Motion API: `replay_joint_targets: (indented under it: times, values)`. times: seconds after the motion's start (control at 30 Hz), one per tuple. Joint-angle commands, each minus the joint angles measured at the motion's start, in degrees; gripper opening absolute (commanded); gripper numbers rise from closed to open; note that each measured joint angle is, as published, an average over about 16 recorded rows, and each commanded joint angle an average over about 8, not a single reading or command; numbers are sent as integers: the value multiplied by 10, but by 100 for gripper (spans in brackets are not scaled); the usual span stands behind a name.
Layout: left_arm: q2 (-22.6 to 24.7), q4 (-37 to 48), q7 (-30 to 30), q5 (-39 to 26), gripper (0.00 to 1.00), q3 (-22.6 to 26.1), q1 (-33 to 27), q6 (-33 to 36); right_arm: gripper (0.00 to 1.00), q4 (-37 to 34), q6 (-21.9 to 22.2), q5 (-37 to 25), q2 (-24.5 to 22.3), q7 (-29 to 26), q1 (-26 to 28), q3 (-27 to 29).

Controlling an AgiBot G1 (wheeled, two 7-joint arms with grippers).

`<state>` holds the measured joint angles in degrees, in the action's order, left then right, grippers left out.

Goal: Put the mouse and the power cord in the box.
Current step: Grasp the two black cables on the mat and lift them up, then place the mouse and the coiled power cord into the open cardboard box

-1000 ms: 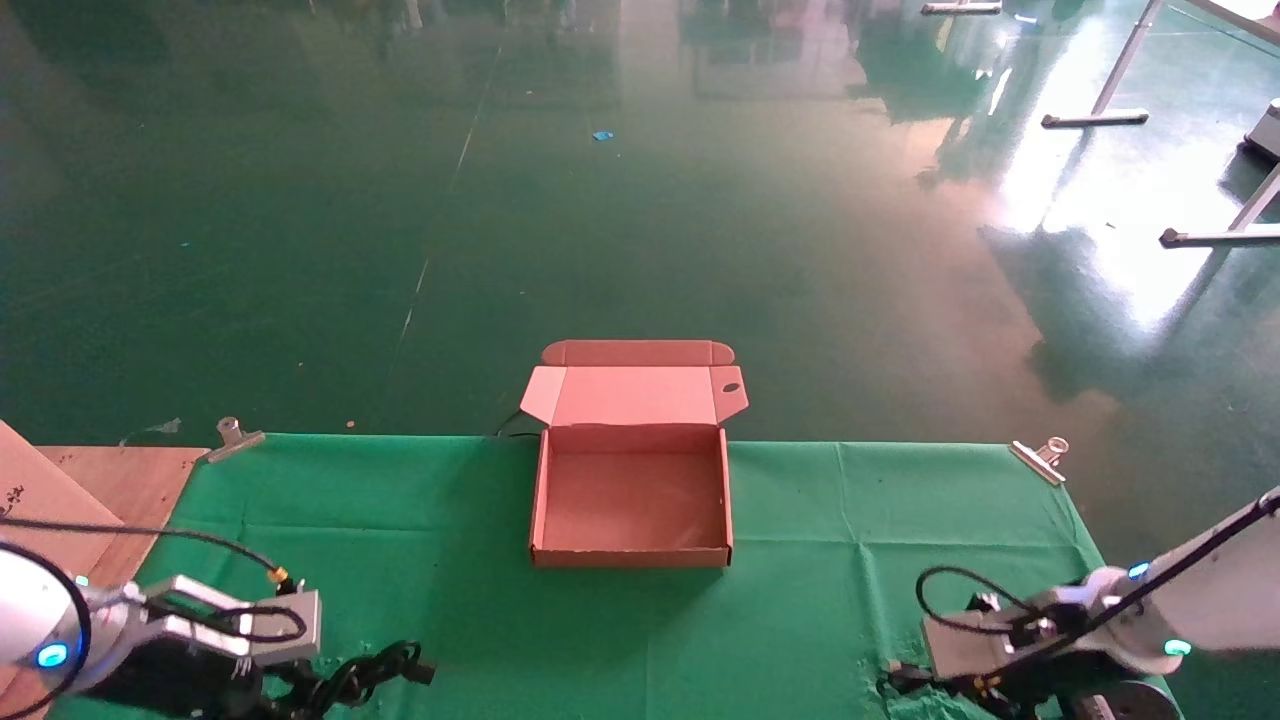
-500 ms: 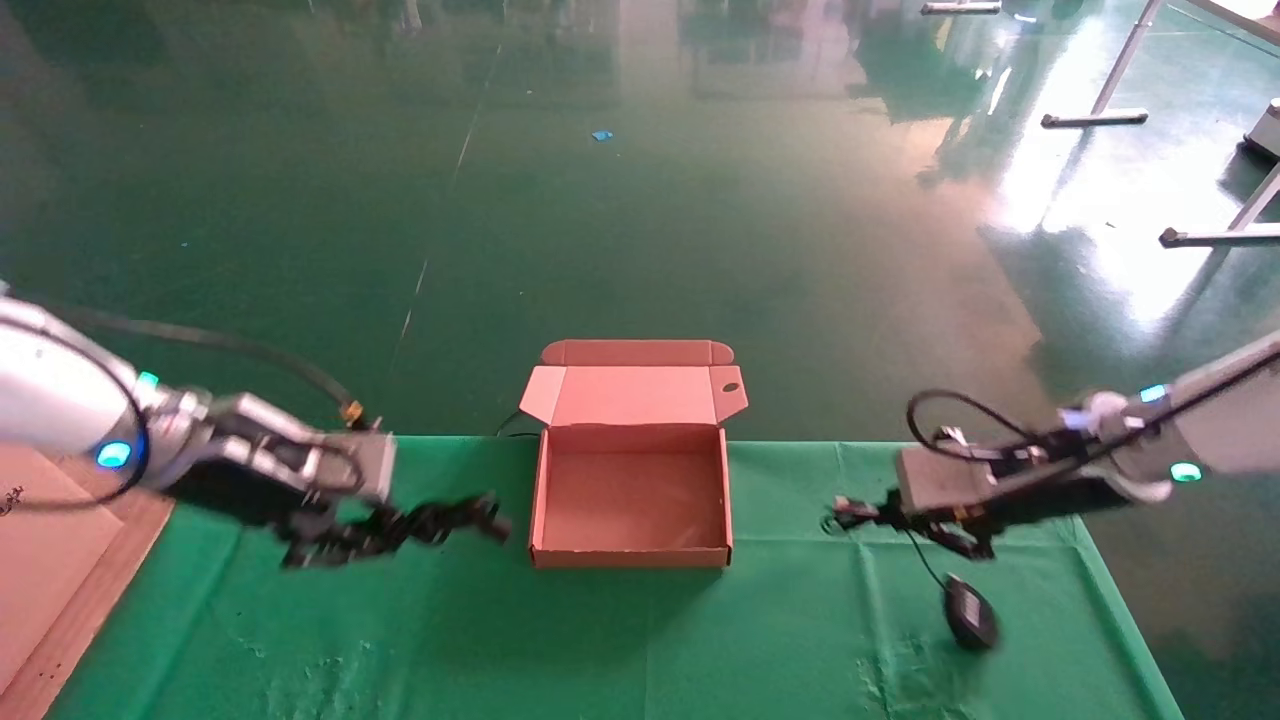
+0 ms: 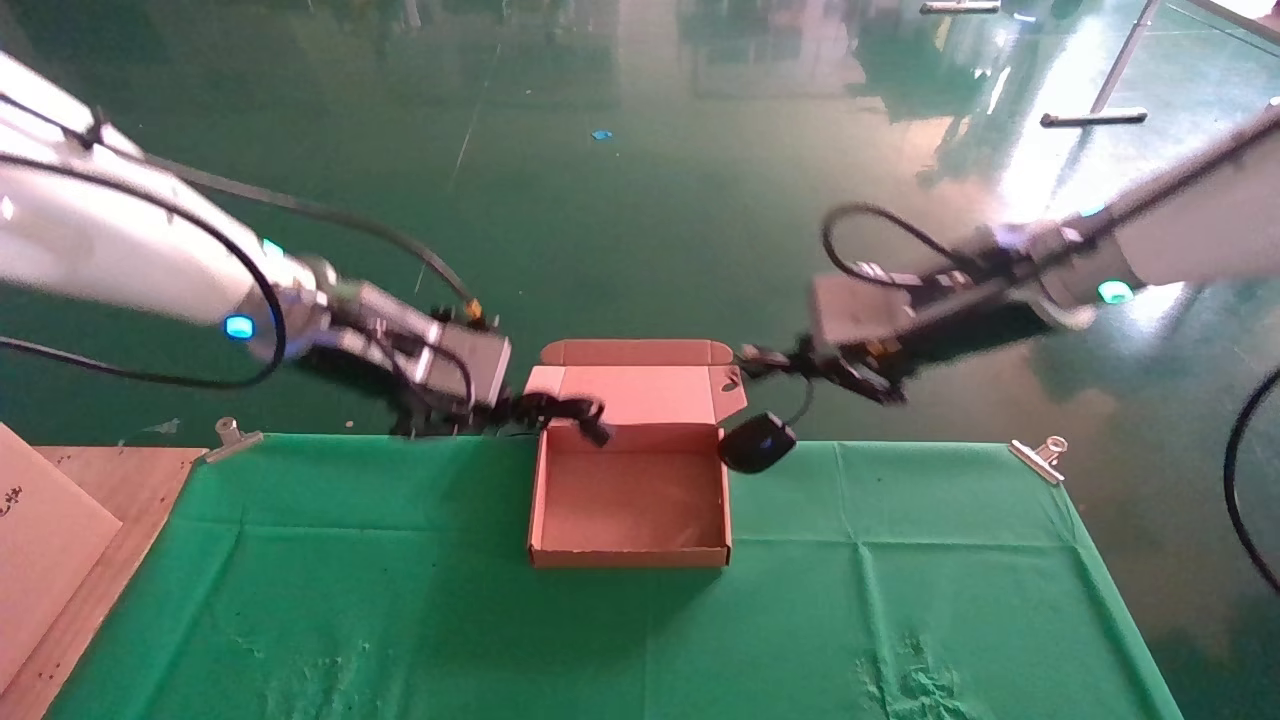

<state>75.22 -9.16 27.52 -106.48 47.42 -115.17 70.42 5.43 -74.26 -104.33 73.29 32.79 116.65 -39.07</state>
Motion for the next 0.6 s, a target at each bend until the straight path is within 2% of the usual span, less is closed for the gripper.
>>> replay_joint_targets:
  times: [0.03,0.2,0.4,0.6]
  values:
    - [6,1,16,2,0,-2,-14,-4,0,1,-1,4,11,-1,16,3]
    - [16,6,46,16,0,-11,-12,-54,0,2,8,6,36,-3,22,3]
    - [21,0,69,34,0,-21,15,-126,0,12,23,8,42,-10,8,-2]
    - [22,-6,80,52,0,-26,35,-154,0,24,36,10,43,-19,0,-7]
